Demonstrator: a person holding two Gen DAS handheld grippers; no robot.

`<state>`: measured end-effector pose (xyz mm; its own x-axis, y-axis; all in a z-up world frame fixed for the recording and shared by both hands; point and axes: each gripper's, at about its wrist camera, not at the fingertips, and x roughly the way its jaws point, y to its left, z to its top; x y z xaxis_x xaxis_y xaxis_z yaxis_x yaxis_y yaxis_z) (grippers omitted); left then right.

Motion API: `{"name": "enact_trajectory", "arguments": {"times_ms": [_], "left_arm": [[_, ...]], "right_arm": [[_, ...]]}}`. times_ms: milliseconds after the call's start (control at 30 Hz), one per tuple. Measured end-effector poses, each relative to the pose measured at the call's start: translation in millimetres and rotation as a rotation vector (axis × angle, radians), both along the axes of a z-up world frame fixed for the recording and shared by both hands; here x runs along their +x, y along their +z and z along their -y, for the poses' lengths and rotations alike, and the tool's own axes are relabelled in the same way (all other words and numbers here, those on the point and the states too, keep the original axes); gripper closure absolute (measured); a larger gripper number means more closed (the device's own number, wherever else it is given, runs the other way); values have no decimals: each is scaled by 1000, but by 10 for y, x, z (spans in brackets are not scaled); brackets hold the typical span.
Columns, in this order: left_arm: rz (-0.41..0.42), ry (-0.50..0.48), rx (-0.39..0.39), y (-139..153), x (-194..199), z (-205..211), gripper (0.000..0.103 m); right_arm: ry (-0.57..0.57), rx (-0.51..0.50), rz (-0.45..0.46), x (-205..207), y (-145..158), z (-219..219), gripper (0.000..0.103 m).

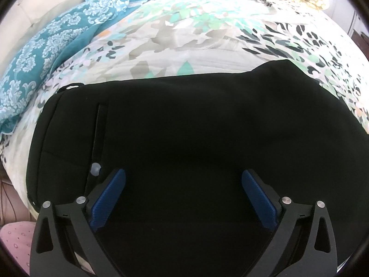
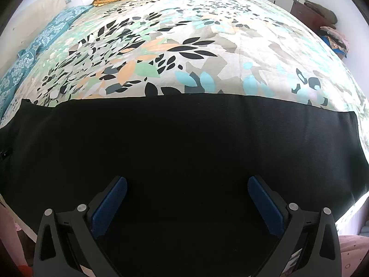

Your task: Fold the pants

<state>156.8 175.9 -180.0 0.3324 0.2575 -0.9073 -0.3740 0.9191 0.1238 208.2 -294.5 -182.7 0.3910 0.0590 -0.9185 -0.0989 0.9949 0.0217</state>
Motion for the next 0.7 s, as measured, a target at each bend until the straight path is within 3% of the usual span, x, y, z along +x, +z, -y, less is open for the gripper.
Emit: {"name": "enact_trajectory", "arguments": {"times_ms": [700], "left_arm": [[10, -5, 21, -4, -23, 15, 1]], "right_arm": [[-4, -3, 5, -1, 0, -5, 0]]}}
